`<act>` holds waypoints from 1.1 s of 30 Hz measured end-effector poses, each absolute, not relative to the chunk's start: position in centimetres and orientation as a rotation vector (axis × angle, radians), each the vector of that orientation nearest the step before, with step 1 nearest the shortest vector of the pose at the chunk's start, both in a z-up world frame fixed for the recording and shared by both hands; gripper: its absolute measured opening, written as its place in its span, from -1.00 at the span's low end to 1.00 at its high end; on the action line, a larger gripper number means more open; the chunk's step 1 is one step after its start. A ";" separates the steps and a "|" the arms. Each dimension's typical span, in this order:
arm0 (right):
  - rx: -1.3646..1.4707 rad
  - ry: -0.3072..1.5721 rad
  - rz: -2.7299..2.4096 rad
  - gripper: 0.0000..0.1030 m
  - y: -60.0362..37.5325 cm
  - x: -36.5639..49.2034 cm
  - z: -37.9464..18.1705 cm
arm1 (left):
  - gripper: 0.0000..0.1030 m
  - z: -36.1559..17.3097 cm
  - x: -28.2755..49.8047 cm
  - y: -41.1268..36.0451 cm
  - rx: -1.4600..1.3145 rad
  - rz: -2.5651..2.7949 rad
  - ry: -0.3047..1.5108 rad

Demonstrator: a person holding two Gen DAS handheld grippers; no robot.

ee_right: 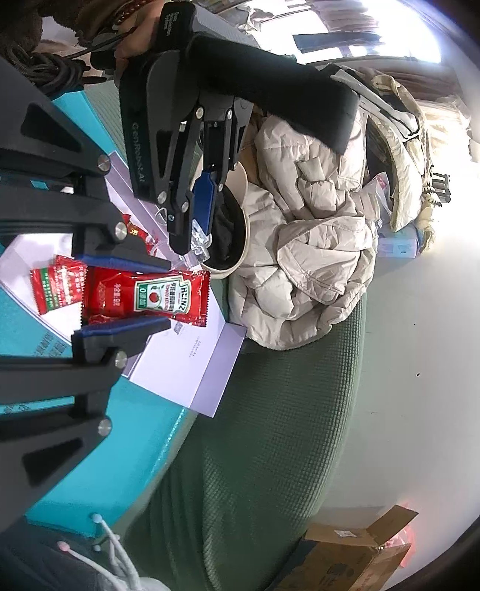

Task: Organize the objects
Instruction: 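Lower clear item and ketchup packet into the box and open both grippers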

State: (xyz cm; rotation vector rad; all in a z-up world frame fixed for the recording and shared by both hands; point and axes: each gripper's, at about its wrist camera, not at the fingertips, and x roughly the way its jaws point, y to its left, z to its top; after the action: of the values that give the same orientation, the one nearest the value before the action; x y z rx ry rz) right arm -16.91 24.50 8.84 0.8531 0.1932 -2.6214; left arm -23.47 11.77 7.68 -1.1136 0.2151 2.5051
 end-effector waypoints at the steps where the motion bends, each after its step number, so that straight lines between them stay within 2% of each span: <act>1: 0.854 0.194 -2.623 -0.55 24.5 -17.2 8.8 | -0.56 7.4 -23.7 11.8 -1.119 2.511 0.219; 4: 0.870 0.187 -2.624 -0.55 24.5 -18.1 8.2 | -0.56 6.6 -24.0 11.9 -1.127 2.527 0.251; 17: 1.051 0.133 -2.571 -0.55 24.7 -18.8 3.0 | -0.56 1.4 -24.6 11.4 -1.267 2.452 0.195; 33: 1.203 0.046 -2.499 -0.54 24.4 -17.7 -1.7 | -0.56 -2.3 -23.2 11.6 -1.357 2.379 0.211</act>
State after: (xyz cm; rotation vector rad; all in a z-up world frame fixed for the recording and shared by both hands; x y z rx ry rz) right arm -17.72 24.39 -1.74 1.2035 0.0464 -2.4991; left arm -23.22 11.64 -2.27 -1.3572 0.2111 2.3786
